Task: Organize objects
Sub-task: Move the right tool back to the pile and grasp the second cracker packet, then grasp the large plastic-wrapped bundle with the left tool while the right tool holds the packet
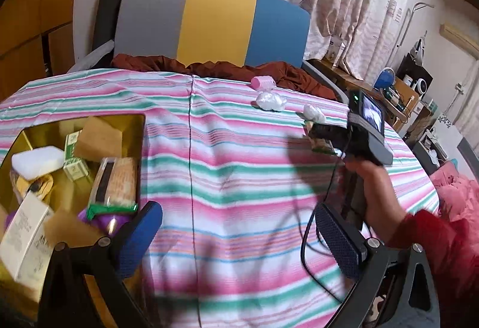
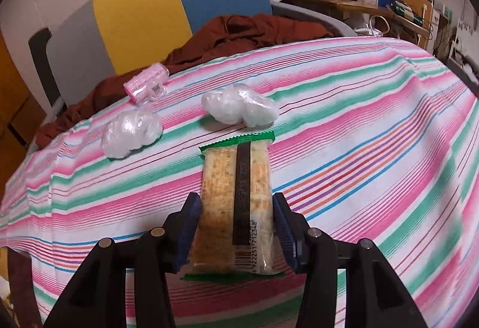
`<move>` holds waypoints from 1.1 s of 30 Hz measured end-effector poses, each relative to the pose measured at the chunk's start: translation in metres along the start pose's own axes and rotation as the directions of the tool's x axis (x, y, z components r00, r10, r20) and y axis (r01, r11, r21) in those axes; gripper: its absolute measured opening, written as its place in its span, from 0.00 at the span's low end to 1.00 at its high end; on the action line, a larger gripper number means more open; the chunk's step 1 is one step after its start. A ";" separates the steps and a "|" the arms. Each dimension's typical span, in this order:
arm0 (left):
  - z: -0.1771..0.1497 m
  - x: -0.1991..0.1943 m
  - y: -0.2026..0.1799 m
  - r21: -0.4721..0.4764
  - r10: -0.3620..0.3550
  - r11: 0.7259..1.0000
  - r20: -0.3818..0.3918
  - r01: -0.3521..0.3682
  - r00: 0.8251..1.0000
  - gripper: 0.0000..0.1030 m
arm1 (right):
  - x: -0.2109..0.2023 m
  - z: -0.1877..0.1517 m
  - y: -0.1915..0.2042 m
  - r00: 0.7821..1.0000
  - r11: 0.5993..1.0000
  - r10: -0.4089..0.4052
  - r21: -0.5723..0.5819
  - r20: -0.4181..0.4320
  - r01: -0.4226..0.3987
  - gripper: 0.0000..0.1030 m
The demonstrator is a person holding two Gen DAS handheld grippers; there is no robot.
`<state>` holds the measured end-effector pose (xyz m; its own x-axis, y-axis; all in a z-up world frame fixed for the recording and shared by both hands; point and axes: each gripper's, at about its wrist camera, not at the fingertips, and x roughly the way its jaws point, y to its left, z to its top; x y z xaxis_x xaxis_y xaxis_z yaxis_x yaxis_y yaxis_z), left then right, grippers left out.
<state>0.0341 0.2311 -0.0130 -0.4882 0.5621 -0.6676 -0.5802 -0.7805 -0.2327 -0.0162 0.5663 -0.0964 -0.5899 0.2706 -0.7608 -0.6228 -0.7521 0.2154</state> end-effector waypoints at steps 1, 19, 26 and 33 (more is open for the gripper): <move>0.005 0.004 -0.002 0.007 0.000 1.000 0.001 0.000 1.000 1.00 | -0.001 0.000 -0.002 1.000 1.000 0.013 0.005 0.003 -0.013 0.47; 0.132 0.164 -0.058 0.009 0.024 1.000 -0.069 -0.024 0.997 1.00 | -0.024 -0.027 -0.021 0.994 0.994 0.085 0.067 0.064 -0.089 0.42; 0.156 0.240 -0.069 0.001 0.071 0.997 -0.106 -0.072 0.992 1.00 | -0.023 -0.029 -0.025 0.991 0.990 0.108 0.083 0.082 -0.114 0.42; 0.159 0.294 -0.083 0.060 0.135 0.990 -0.121 -0.128 0.983 1.00 | -0.022 -0.031 -0.028 0.988 0.987 0.123 0.093 0.092 -0.132 0.42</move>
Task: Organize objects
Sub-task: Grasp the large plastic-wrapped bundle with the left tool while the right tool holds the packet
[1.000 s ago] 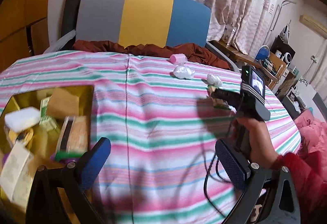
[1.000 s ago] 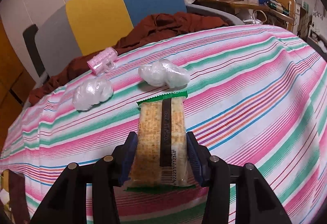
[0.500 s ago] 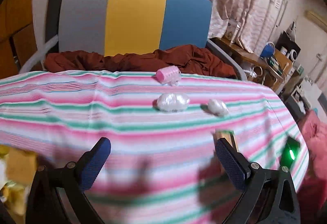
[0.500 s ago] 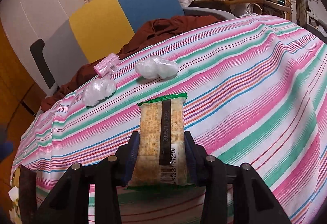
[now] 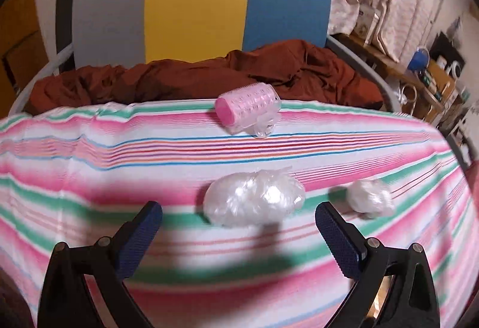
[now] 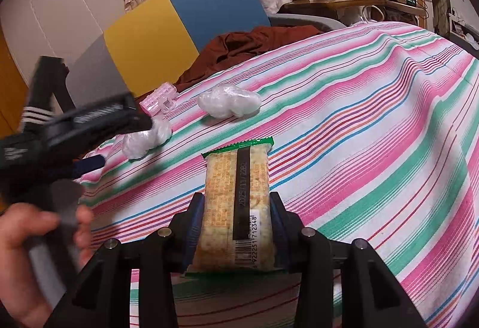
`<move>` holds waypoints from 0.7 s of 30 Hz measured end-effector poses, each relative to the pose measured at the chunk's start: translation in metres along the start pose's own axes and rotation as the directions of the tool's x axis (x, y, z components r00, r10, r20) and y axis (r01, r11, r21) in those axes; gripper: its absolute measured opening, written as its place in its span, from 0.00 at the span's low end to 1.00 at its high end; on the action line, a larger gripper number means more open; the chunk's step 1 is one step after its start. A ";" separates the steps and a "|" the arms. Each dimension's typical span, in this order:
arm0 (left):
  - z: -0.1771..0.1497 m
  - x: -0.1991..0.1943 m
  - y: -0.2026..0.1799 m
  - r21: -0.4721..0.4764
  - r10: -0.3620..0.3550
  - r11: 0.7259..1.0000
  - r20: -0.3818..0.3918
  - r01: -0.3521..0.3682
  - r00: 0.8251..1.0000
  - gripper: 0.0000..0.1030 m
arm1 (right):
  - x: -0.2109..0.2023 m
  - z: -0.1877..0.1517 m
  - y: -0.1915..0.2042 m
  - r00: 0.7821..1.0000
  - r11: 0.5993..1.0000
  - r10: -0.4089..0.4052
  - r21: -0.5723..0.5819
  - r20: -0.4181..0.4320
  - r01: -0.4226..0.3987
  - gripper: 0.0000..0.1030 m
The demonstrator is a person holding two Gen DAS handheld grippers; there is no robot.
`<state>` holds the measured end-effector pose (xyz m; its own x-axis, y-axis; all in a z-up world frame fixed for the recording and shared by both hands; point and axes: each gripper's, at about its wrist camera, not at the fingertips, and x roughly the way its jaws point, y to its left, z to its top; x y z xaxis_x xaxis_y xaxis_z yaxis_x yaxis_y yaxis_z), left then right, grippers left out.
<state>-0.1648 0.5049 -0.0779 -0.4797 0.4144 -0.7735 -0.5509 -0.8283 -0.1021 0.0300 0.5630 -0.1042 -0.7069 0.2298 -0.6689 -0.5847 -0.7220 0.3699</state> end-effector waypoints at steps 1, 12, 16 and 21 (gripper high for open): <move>-0.001 0.004 -0.001 0.007 0.012 1.000 0.013 -0.012 1.000 1.00 | 0.000 0.000 0.000 1.000 1.000 0.002 0.001 0.001 -0.002 0.42; -0.004 0.016 0.003 0.014 -0.033 0.999 0.055 0.033 0.998 0.62 | 0.001 -0.001 0.000 1.000 1.000 0.004 0.002 0.008 -0.004 0.42; -0.012 0.002 0.008 0.012 -0.027 1.000 0.099 0.026 0.995 0.62 | 0.001 -0.001 0.000 1.000 1.000 0.004 0.003 0.009 -0.004 0.42; -0.033 -0.025 0.017 0.010 0.002 1.000 0.157 -0.004 0.988 0.62 | 0.000 -0.002 0.002 1.000 1.000 -0.008 -0.008 0.008 0.008 0.42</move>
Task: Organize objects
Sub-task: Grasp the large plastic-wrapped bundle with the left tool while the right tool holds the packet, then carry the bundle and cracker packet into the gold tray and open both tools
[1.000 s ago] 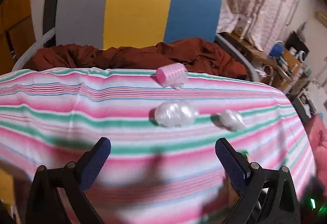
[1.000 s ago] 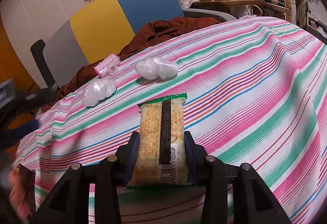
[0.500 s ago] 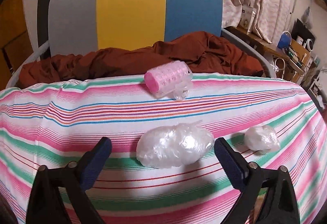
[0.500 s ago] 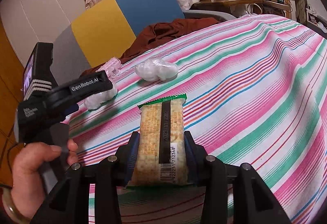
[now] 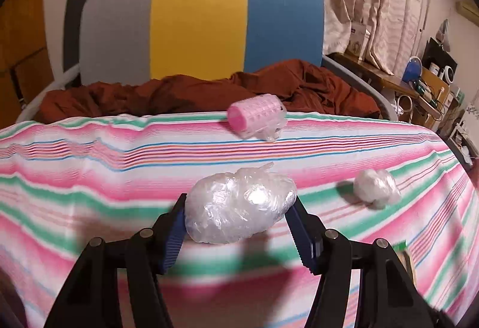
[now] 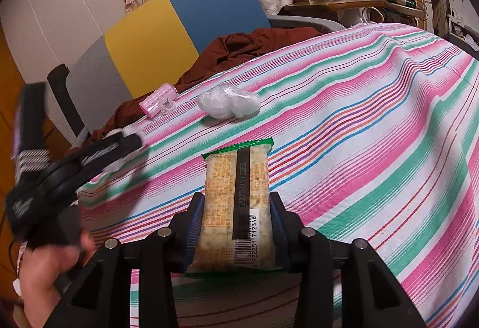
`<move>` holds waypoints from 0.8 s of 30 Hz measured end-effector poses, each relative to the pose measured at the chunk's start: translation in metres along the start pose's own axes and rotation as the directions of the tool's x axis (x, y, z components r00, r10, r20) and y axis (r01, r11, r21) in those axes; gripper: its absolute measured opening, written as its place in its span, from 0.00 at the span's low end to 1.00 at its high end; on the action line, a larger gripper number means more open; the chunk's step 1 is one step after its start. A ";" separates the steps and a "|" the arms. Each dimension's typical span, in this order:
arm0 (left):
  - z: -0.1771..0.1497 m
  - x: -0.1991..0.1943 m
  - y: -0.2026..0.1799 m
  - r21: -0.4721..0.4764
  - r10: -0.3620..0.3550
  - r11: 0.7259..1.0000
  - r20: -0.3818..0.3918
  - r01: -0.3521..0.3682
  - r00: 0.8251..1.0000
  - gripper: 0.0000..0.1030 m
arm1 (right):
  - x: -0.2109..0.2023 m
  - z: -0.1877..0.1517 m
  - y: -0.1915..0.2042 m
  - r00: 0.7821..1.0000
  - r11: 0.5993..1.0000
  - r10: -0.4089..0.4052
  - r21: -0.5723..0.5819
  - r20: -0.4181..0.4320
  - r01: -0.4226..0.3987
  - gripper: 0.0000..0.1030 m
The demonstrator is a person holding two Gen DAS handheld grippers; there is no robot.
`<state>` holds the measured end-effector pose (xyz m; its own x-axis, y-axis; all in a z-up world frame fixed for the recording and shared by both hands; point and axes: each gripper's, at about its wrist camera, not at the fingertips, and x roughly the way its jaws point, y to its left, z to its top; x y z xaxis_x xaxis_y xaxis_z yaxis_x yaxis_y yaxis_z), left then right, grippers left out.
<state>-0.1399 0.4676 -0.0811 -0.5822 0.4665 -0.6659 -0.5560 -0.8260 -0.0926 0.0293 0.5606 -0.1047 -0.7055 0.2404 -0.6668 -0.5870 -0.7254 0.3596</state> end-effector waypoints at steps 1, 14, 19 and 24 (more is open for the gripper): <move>-0.004 -0.007 0.003 -0.004 0.007 1.000 0.012 -0.007 1.000 0.62 | 0.000 0.000 0.000 1.000 1.000 -0.002 -0.002 0.000 0.002 0.42; -0.068 -0.097 0.043 -0.064 0.018 0.998 0.121 -0.010 0.993 0.63 | -0.018 -0.002 0.011 0.998 0.998 0.010 -0.061 0.068 -0.006 0.41; -0.089 -0.123 0.050 -0.023 0.025 1.000 0.146 -0.022 0.989 0.63 | -0.035 -0.019 0.035 0.996 0.990 0.034 -0.139 0.077 -0.023 0.41; -0.104 -0.148 0.055 -0.003 0.023 1.000 0.154 -0.022 0.988 0.63 | -0.043 -0.035 0.046 0.997 0.988 0.039 -0.149 0.063 -0.030 0.41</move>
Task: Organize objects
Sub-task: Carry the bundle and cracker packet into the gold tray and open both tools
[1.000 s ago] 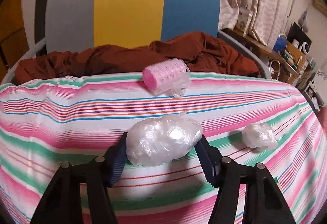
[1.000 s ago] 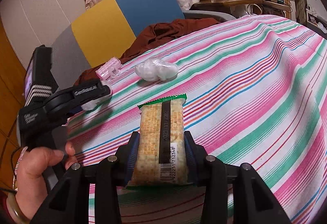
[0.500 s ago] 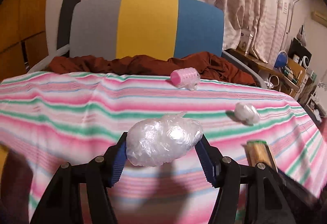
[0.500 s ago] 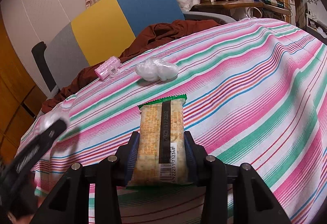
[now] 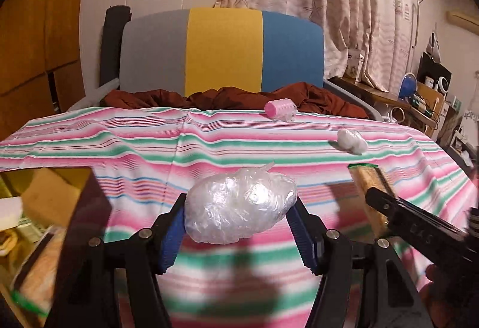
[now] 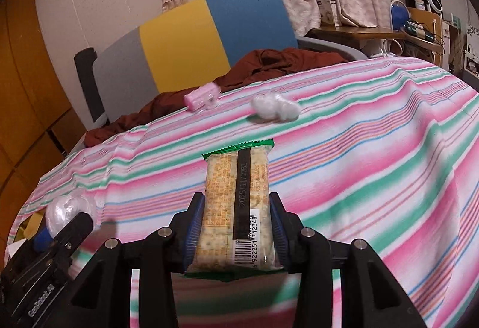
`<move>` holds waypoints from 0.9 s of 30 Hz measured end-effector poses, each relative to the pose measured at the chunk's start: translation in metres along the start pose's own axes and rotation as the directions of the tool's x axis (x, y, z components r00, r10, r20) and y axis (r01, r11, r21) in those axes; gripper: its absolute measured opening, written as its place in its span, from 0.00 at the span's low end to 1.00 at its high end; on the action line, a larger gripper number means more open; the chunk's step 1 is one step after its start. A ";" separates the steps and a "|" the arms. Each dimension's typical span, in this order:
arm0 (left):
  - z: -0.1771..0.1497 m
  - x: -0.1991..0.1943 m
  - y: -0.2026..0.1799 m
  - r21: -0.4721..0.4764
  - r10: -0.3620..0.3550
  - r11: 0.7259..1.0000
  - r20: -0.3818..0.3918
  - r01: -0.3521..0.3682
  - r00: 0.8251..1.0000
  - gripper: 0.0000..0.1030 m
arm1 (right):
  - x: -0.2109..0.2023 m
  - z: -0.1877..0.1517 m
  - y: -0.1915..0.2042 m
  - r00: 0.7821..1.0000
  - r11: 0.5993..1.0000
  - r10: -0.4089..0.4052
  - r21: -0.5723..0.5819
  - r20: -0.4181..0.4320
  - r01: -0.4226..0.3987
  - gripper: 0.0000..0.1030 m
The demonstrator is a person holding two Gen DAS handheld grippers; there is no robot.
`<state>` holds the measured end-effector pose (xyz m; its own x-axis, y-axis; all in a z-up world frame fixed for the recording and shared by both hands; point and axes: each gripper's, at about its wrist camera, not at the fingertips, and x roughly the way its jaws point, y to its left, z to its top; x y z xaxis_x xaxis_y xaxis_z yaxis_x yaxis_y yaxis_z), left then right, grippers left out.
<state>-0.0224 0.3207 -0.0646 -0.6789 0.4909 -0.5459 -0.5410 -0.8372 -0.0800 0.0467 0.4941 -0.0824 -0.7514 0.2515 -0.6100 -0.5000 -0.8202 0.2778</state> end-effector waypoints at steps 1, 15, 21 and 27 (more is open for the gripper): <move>-0.002 -0.006 0.002 -0.007 -0.014 1.000 0.004 0.014 1.000 0.63 | -0.001 -0.001 0.001 1.000 1.000 -0.003 -0.004 0.001 0.003 0.41; -0.024 -0.119 0.066 -0.142 -0.078 0.986 0.078 0.089 0.994 0.64 | -0.015 -0.020 0.025 1.000 0.996 0.015 -0.089 -0.005 -0.015 0.41; -0.024 -0.135 0.125 -0.271 0.014 0.963 0.063 0.003 0.998 0.64 | -0.020 -0.026 0.043 1.000 0.987 0.022 -0.159 -0.005 -0.023 0.41; -0.019 -0.132 0.175 -0.366 0.092 0.928 0.038 -0.072 0.995 0.65 | -0.025 -0.030 0.051 1.000 0.985 0.028 -0.168 0.000 -0.027 0.41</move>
<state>-0.0183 0.1047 -0.0226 -0.7442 0.4209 -0.5186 -0.2721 -0.9002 -0.3401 0.0528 0.4309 -0.0757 -0.7651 0.2288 -0.6019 -0.3997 -0.9016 0.1653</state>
